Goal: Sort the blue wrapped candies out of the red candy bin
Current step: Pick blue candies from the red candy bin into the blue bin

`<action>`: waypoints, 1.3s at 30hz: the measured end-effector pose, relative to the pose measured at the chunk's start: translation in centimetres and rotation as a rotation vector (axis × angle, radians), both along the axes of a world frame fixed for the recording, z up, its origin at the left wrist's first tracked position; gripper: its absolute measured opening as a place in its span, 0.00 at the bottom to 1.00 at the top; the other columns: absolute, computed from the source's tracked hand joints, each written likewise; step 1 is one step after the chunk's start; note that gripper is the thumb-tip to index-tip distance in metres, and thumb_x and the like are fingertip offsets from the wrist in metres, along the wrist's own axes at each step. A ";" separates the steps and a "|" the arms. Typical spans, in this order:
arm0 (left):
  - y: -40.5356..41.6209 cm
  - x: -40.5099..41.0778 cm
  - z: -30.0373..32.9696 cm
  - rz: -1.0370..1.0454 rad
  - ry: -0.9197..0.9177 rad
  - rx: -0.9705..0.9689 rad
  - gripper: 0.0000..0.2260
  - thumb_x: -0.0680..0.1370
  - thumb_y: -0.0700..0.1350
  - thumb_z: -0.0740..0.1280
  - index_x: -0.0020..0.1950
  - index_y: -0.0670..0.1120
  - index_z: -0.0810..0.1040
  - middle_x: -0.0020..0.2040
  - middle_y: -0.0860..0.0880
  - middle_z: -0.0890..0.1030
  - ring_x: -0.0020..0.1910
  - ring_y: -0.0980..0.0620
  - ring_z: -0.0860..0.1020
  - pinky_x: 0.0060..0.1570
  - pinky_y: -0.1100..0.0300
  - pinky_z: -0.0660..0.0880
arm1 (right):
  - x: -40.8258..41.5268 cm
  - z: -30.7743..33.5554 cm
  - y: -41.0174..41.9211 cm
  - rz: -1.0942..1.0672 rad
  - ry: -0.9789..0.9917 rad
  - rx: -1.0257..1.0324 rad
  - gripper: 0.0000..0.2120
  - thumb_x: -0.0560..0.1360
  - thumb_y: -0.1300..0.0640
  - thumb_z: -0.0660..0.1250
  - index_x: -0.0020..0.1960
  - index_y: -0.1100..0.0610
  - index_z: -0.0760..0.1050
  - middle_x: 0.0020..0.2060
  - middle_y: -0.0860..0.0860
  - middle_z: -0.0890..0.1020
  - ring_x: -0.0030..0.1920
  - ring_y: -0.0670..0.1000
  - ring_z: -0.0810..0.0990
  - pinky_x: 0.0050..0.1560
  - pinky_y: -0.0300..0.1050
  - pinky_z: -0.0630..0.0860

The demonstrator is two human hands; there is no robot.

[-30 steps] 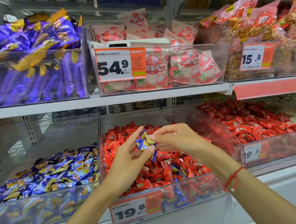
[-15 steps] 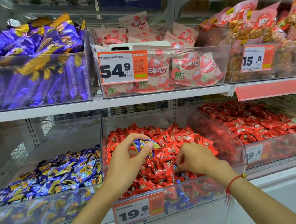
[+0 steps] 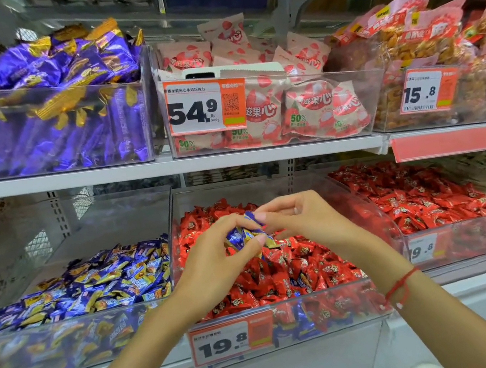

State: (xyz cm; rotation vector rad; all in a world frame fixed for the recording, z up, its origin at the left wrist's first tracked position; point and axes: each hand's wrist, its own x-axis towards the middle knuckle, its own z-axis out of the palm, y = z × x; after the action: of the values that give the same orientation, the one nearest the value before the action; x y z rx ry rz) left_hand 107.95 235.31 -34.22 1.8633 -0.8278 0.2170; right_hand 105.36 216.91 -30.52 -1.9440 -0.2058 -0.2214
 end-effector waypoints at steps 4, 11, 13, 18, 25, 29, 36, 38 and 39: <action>1.7 -0.3 1.3 0.239 -0.226 -0.027 0.03 0.76 0.54 0.68 0.48 0.60 0.77 0.54 0.65 0.76 0.54 0.65 0.75 0.49 0.62 0.70 | 0.8 -0.9 -1.3 -0.080 0.047 -0.120 0.08 0.78 0.55 0.67 0.54 0.54 0.82 0.44 0.50 0.86 0.43 0.49 0.84 0.42 0.37 0.80; 8.7 1.2 1.3 0.724 -0.365 0.200 0.07 0.77 0.58 0.66 0.53 0.60 0.77 0.59 0.64 0.73 0.41 0.51 0.81 0.39 0.56 0.73 | 1.4 -2.9 -3.7 -0.004 0.208 -0.495 0.06 0.76 0.61 0.68 0.49 0.54 0.82 0.41 0.52 0.85 0.39 0.49 0.84 0.39 0.33 0.77; 10.4 2.0 0.5 0.757 -0.250 0.381 0.15 0.77 0.61 0.63 0.63 0.62 0.74 0.63 0.62 0.73 0.48 0.47 0.81 0.41 0.54 0.72 | 1.3 -2.7 -4.0 -0.007 0.209 -0.493 0.06 0.76 0.63 0.67 0.50 0.56 0.82 0.42 0.54 0.85 0.39 0.49 0.84 0.39 0.34 0.78; 10.5 2.2 0.5 0.780 -0.215 0.648 0.25 0.77 0.65 0.58 0.74 0.63 0.63 0.71 0.58 0.70 0.56 0.44 0.80 0.40 0.55 0.70 | 1.3 -2.1 -5.0 -0.031 0.190 -0.520 0.07 0.74 0.64 0.70 0.48 0.54 0.83 0.39 0.52 0.86 0.39 0.46 0.84 0.44 0.38 0.79; 4.5 -0.2 1.0 0.434 -0.537 0.477 0.08 0.80 0.52 0.63 0.55 0.58 0.79 0.55 0.63 0.79 0.53 0.57 0.79 0.37 0.58 0.74 | 1.2 -2.5 -4.4 0.065 0.249 -0.741 0.08 0.69 0.63 0.75 0.48 0.56 0.84 0.41 0.51 0.85 0.37 0.39 0.80 0.46 0.37 0.78; 1.3 -0.4 -0.4 0.045 -0.409 0.662 0.13 0.82 0.48 0.59 0.64 0.58 0.76 0.63 0.63 0.75 0.63 0.62 0.71 0.59 0.60 0.71 | 1.8 -4.9 -4.9 -0.010 0.386 -1.061 0.17 0.66 0.50 0.77 0.54 0.46 0.82 0.54 0.46 0.82 0.54 0.48 0.79 0.56 0.43 0.75; -1.1 0.5 -1.4 -0.064 -0.234 0.764 0.14 0.82 0.49 0.58 0.65 0.56 0.77 0.64 0.59 0.78 0.64 0.58 0.73 0.63 0.61 0.68 | 1.6 -5.3 -5.8 -0.186 0.297 -1.089 0.06 0.68 0.50 0.74 0.45 0.47 0.83 0.48 0.44 0.83 0.51 0.48 0.78 0.49 0.42 0.73; -0.9 0.8 -1.5 -0.063 -0.264 0.831 0.14 0.82 0.51 0.58 0.65 0.54 0.77 0.64 0.58 0.78 0.63 0.56 0.74 0.65 0.61 0.66 | 1.5 -4.9 -6.0 -0.144 0.300 -1.068 0.04 0.69 0.51 0.74 0.44 0.47 0.83 0.44 0.44 0.82 0.46 0.47 0.77 0.48 0.43 0.74; -0.7 1.0 -1.5 -0.051 -0.282 0.862 0.14 0.82 0.52 0.58 0.64 0.53 0.78 0.64 0.58 0.77 0.63 0.56 0.73 0.66 0.60 0.65 | 1.5 -4.6 -6.2 -0.132 0.291 -1.031 0.03 0.69 0.52 0.74 0.43 0.47 0.83 0.41 0.43 0.81 0.43 0.45 0.77 0.47 0.42 0.74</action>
State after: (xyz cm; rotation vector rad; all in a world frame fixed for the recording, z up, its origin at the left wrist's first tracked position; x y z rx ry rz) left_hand 108.99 234.64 -35.76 2.6433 -1.2949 0.0907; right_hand 106.83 210.71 -35.10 -2.9834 0.0239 0.1248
